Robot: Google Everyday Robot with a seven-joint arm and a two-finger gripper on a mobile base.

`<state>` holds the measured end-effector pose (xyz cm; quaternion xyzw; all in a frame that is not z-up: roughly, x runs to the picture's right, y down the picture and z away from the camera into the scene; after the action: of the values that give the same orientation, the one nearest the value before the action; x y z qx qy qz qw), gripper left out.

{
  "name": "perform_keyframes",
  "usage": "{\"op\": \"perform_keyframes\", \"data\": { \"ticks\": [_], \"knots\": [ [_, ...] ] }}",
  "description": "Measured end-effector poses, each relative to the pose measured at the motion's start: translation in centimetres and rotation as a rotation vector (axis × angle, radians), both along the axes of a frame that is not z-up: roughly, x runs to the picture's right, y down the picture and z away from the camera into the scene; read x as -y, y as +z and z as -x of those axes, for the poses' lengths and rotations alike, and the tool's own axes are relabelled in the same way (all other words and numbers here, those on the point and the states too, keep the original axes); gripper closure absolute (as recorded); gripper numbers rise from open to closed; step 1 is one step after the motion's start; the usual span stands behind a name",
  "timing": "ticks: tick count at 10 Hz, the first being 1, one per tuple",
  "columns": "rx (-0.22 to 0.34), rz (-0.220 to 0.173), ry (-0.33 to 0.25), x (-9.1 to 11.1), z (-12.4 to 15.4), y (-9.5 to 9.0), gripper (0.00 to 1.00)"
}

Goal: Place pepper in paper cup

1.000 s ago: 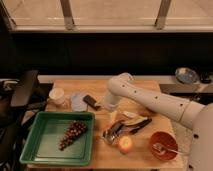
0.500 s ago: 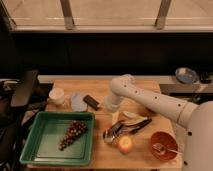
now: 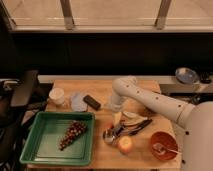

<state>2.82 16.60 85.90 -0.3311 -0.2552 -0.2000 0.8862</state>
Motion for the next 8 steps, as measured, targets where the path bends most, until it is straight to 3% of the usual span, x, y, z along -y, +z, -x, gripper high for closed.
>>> {"op": "perform_keyframes", "data": {
  "ticks": [3, 4, 8],
  "knots": [
    [0.008, 0.025, 0.027, -0.8, -0.7, 1.0, 0.2],
    [0.011, 0.029, 0.036, -1.0, -1.0, 1.2, 0.25],
    [0.009, 0.03, 0.054, -1.1, -1.8, 1.1, 0.64]
  ]
}}
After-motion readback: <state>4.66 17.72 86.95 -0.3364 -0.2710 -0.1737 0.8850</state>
